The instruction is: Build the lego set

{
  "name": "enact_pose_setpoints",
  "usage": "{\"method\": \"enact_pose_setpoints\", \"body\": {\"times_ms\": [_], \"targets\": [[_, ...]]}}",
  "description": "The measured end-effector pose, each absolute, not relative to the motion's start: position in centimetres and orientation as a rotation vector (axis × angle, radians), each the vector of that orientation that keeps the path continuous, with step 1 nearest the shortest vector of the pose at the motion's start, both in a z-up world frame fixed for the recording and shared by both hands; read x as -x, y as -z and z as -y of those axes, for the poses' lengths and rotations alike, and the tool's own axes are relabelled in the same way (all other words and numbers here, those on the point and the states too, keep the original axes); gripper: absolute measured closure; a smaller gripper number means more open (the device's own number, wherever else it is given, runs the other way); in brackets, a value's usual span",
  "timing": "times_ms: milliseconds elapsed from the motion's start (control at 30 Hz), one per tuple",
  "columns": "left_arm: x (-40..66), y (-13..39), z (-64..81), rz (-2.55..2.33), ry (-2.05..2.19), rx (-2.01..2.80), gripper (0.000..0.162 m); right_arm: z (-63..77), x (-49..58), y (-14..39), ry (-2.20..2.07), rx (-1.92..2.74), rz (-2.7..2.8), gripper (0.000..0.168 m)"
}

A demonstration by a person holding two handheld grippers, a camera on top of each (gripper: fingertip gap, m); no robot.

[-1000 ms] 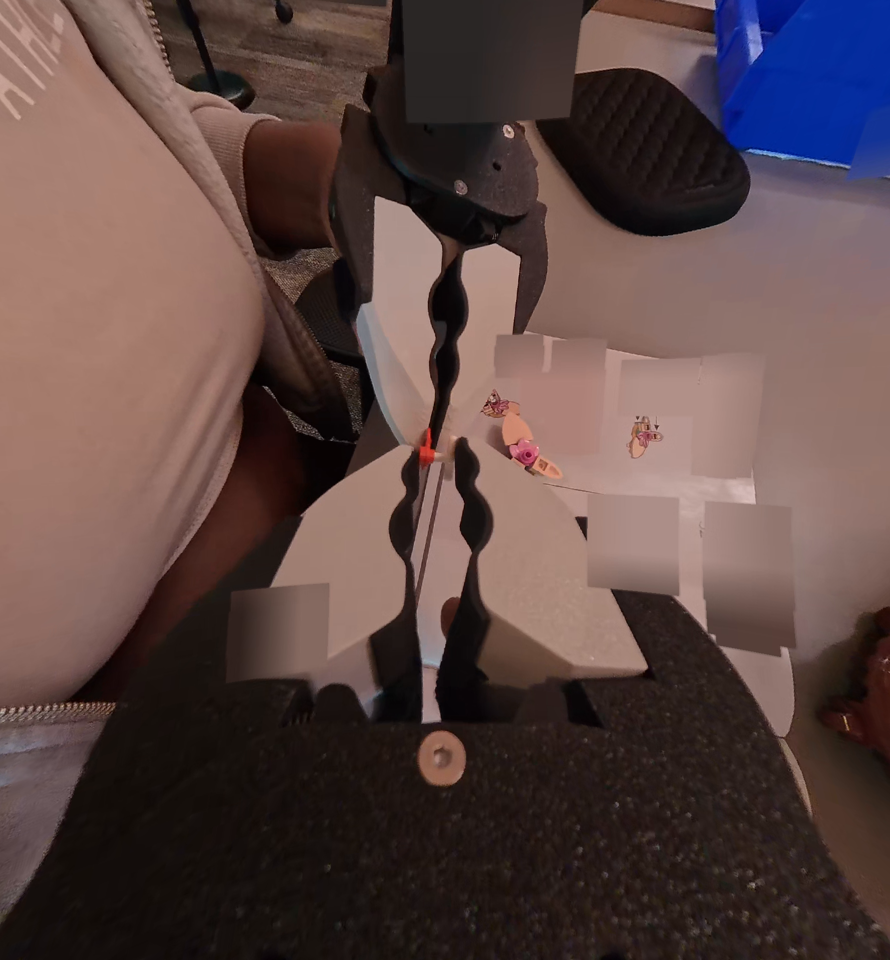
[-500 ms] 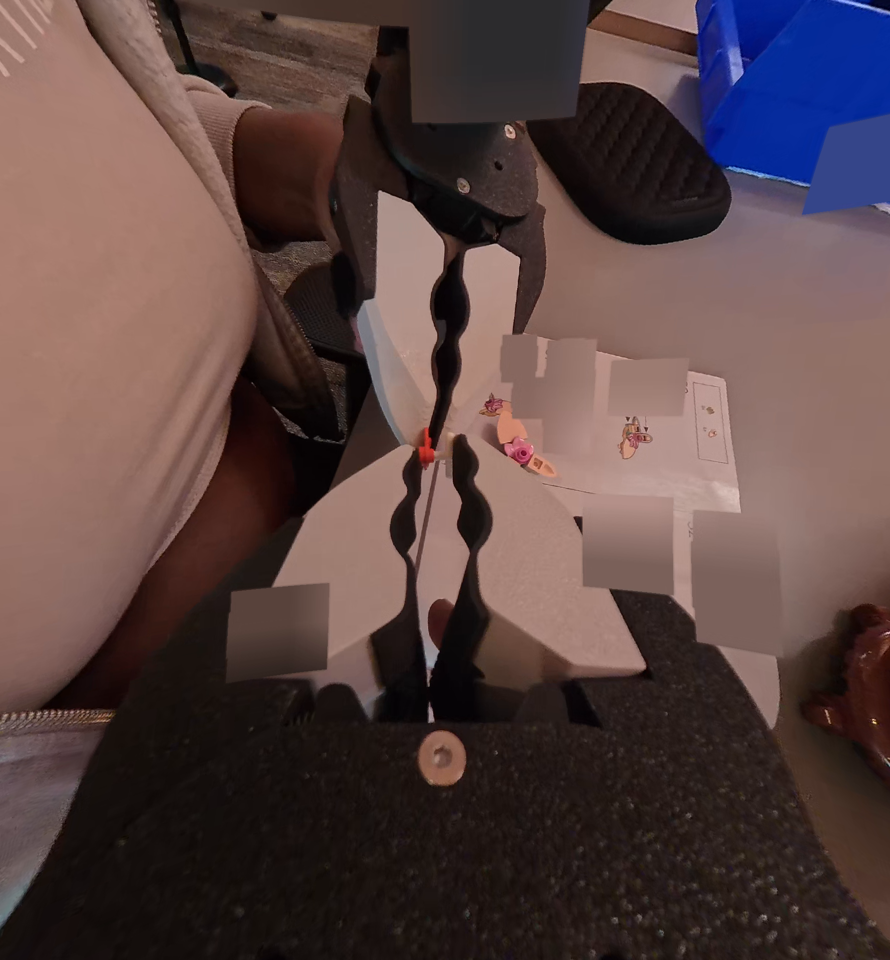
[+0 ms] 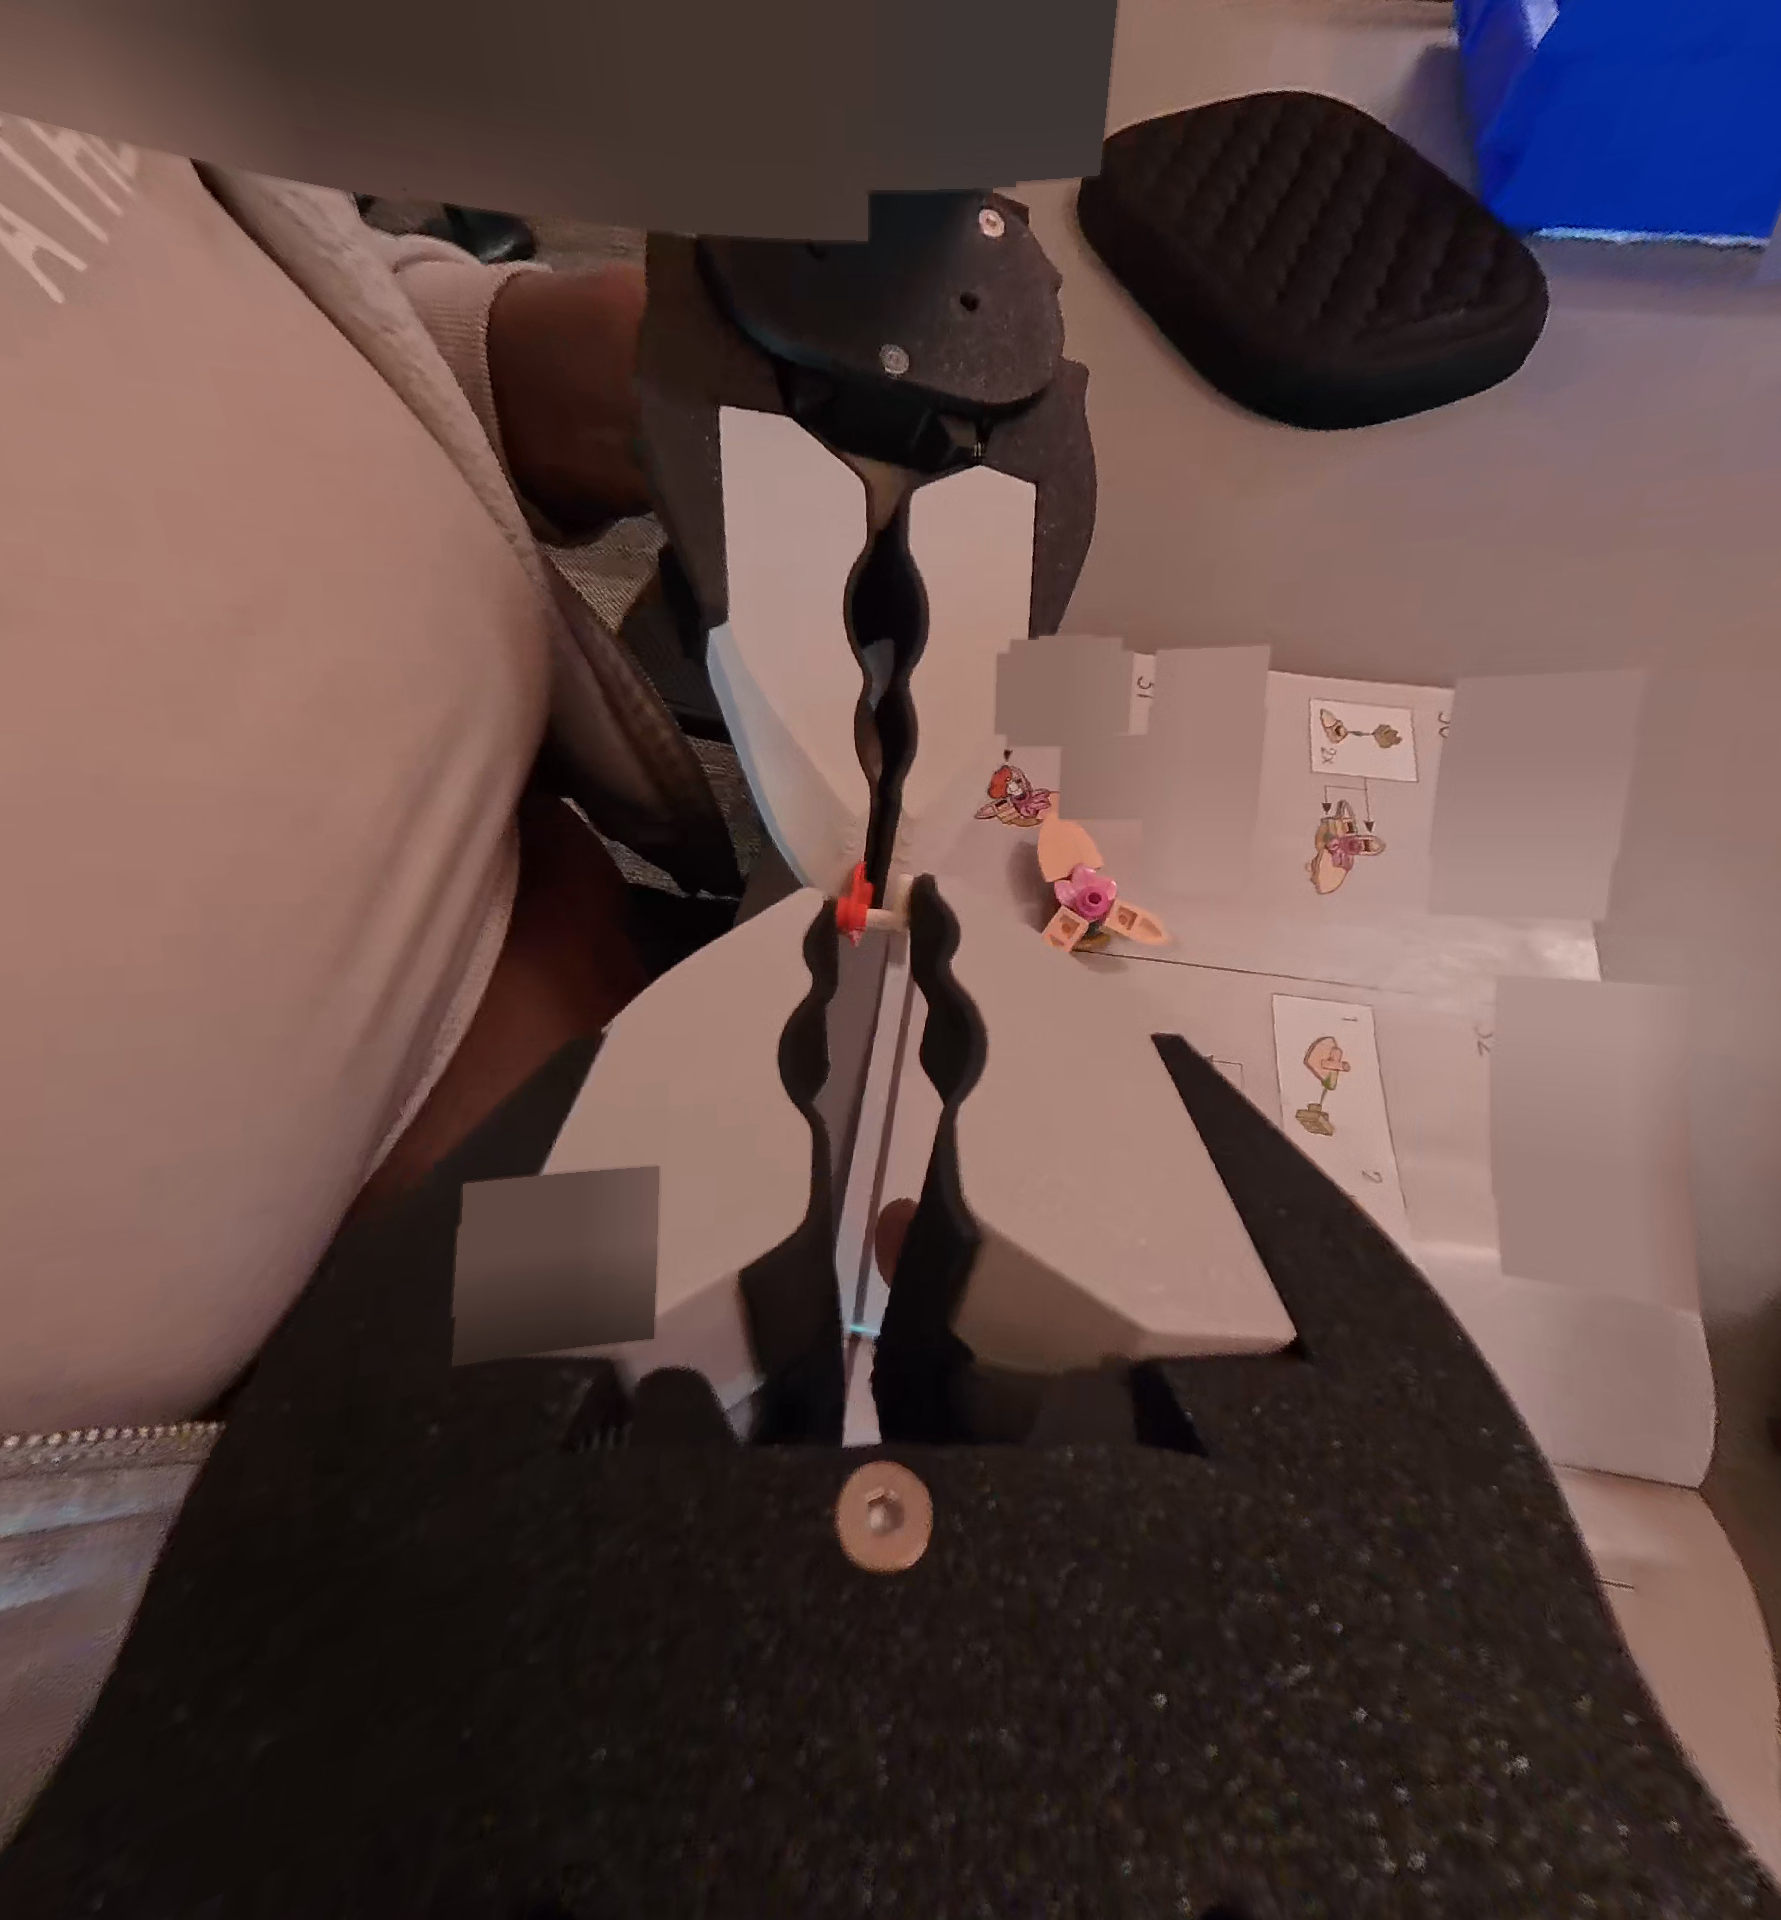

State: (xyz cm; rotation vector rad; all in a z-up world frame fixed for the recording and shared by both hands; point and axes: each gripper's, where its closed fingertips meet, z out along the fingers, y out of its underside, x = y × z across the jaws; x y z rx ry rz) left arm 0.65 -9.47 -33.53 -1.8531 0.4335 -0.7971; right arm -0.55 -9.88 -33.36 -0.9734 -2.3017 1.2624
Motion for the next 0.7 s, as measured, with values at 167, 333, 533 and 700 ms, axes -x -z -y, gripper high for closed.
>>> {"method": "enact_pose_setpoints", "body": {"times_ms": [167,333,533,700], "targets": [[-0.77,34.15,9.41,-0.443,0.788,1.896,0.162,9.74,0.32,34.00,-1.125,0.899,2.340,0.156],[-0.77,34.49,9.32,-0.434,0.796,1.921,0.162,9.60,0.38,34.34,-1.074,0.857,2.341,0.156],[-0.57,34.59,9.17,-0.411,0.807,1.931,0.162,9.52,0.52,34.36,-1.033,0.821,2.318,0.157],[-0.28,34.06,9.10,-0.377,0.833,1.897,0.162,9.39,0.97,33.73,-1.151,0.920,2.249,0.155]]}}
